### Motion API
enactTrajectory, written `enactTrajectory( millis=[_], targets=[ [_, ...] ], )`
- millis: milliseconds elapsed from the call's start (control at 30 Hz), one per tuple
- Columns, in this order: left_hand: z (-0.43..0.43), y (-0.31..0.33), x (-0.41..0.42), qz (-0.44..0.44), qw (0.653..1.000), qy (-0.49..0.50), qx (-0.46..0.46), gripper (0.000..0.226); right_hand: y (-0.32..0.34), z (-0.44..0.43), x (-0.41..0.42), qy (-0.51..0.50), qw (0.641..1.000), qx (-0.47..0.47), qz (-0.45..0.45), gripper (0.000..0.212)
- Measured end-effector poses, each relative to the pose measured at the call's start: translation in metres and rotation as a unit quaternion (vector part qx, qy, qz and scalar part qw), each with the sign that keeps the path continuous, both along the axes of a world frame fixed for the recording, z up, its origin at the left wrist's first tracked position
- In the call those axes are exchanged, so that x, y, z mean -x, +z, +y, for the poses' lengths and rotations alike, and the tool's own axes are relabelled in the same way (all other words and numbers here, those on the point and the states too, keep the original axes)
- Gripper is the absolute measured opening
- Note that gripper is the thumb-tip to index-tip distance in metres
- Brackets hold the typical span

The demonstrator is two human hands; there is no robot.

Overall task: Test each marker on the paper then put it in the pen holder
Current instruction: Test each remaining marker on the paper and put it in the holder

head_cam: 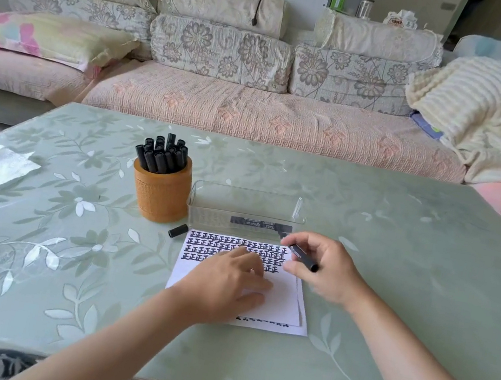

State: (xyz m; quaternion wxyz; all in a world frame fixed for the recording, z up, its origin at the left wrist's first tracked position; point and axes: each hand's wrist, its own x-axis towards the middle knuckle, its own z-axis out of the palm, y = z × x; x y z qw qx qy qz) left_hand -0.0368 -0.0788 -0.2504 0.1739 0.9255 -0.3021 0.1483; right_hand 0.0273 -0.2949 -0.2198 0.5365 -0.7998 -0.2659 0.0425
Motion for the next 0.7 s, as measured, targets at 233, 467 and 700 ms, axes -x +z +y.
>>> enactTrajectory(
  millis=[233, 467, 700],
  targets=[
    [0.013, -0.001, 0.001, 0.026, 0.999, 0.033, 0.002, 0.024, -0.002, 0.005, 0.000, -0.029, 0.986, -0.100, 0.128, 0.018],
    [0.003, 0.000, 0.000, 0.016, 0.998, 0.052, -0.009, 0.021, -0.023, 0.016, 0.001, -0.128, 0.986, -0.028, 0.100, 0.013],
    [0.003, -0.005, 0.000, 0.013, 0.998, 0.065, -0.003, 0.031, -0.032, 0.017, -0.003, -0.134, 0.989, -0.012, 0.053, 0.031]
  ],
)
